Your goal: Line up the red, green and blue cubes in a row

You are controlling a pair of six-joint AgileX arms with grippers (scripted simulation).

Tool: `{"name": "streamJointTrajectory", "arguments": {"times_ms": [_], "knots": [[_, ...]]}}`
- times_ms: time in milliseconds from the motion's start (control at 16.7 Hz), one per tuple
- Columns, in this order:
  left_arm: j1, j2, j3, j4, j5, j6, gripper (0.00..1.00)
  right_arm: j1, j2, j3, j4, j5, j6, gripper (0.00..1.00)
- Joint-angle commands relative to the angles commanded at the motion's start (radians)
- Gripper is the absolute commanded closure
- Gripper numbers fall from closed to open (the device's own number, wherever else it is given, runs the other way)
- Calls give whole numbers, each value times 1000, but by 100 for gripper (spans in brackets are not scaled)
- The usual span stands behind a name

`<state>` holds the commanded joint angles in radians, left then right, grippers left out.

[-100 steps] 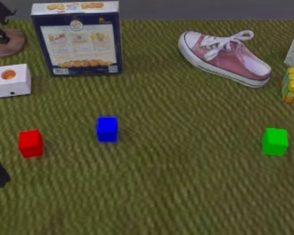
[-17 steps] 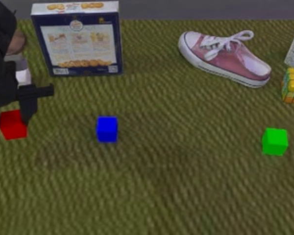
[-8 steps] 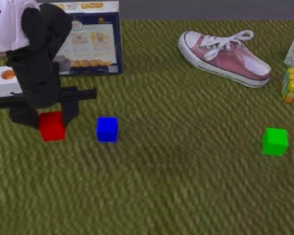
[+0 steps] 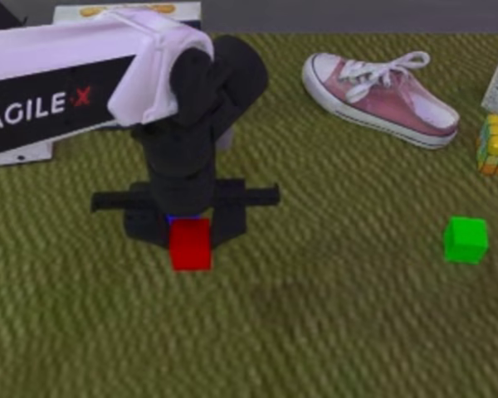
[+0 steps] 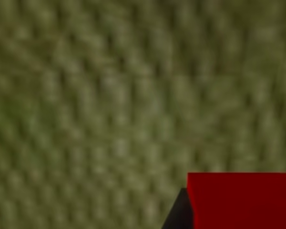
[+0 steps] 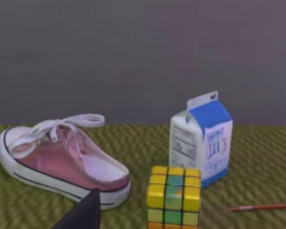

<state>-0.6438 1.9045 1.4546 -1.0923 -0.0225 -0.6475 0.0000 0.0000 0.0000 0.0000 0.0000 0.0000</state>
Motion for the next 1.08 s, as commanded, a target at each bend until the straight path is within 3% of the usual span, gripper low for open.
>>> {"name": "streamJointTrajectory", "arguments": {"times_ms": [360,780,1080], "knots": [[2,7,-16,19,1,2,100,0,0,0,0,0,0,0],[0,77,-167,247,1,0,100,0,0,0,0,0,0,0],[-1,82,-177,260,0,0,100,0,0,0,0,0,0,0]]}}
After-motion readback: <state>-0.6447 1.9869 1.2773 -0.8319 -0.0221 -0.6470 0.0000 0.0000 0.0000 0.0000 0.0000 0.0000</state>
